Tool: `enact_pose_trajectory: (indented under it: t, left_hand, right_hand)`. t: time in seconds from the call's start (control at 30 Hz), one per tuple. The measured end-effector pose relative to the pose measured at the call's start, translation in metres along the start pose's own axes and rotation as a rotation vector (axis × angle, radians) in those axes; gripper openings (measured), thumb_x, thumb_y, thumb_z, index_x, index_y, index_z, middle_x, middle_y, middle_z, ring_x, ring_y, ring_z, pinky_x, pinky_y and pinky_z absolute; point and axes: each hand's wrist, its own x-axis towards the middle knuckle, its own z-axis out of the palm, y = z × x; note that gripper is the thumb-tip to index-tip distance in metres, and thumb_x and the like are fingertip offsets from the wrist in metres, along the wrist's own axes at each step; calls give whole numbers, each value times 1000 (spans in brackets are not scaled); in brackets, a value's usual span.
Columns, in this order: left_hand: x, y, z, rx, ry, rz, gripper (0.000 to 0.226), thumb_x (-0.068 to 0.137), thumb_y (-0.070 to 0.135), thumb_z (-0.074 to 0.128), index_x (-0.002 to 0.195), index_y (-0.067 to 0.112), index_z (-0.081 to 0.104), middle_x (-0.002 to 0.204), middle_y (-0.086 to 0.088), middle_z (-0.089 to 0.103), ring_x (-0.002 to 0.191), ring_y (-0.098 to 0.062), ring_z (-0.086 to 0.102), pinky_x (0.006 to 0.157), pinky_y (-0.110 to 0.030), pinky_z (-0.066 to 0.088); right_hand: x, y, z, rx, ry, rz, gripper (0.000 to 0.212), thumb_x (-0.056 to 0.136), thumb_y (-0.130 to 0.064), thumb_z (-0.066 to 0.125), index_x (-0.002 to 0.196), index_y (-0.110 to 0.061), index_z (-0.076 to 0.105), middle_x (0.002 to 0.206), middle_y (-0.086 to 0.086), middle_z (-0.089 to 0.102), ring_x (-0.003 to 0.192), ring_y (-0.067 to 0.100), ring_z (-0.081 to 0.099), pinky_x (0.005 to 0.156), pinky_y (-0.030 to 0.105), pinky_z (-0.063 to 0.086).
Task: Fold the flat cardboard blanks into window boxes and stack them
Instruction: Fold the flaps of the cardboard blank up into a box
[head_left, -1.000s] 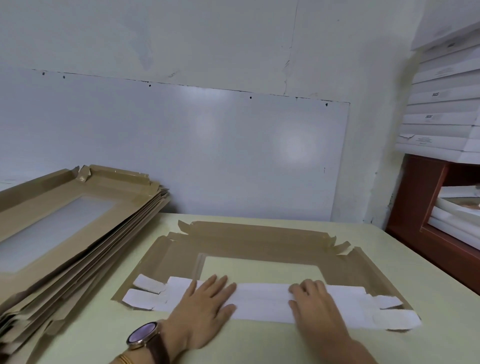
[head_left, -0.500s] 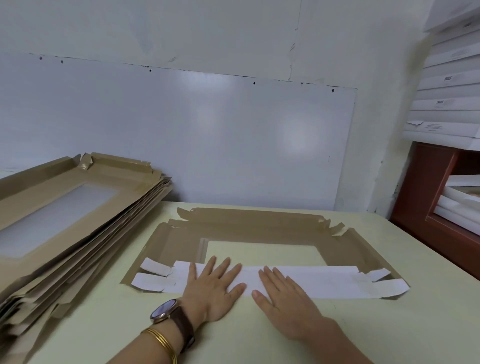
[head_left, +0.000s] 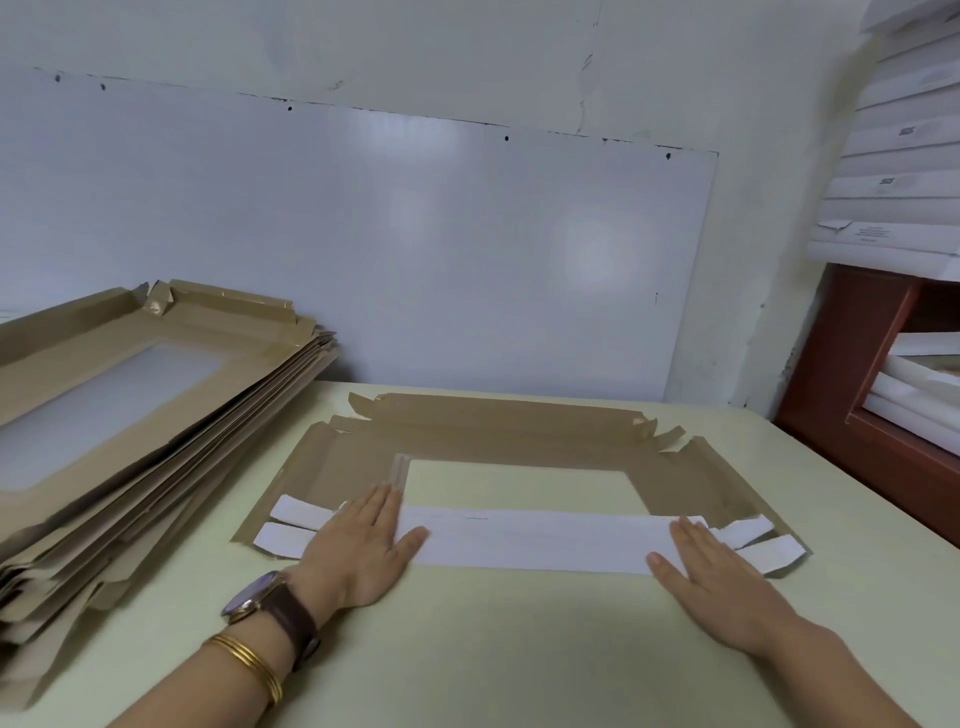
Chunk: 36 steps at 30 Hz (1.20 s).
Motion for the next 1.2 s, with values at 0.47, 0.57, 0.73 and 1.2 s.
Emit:
enact_pose_trajectory:
  t: [0.47,0.57,0.73,1.2]
  left_hand:
    - [-1,-14,-13,-243,89,37,52,104,35,33,151,15,25,160,1,16,146,-14,14,115,-22,11]
    - [-3,-16,-22,-255,82,73,49,102,29,42,147,14,32,154,2,26,141,-15,24,111,-21,19]
    - [-1,-17,-33,-197,57,54,53,97,32,51,146,18,34,143,1,41,132,-19,36,109,-28,26]
    - [-11,-9,-55,-74,262,126,25,80,38,66,92,28,46,100,9,41,97,-14,38,80,-29,34]
  right_hand:
    - [-5,1,-14,85,15,5,59,104,-44,19,155,-15,14,163,-5,8,149,9,5,119,30,12]
    - [-2,-4,-23,-29,43,-7,54,103,-42,24,153,-24,15,159,-9,17,143,18,20,111,39,26]
    - [11,-14,-34,-58,10,-30,59,98,-29,33,153,-29,12,157,-13,20,146,12,8,113,43,15]
    - [1,-26,-57,-74,179,-130,31,75,-33,60,79,-32,30,89,-15,33,98,12,28,79,29,22]
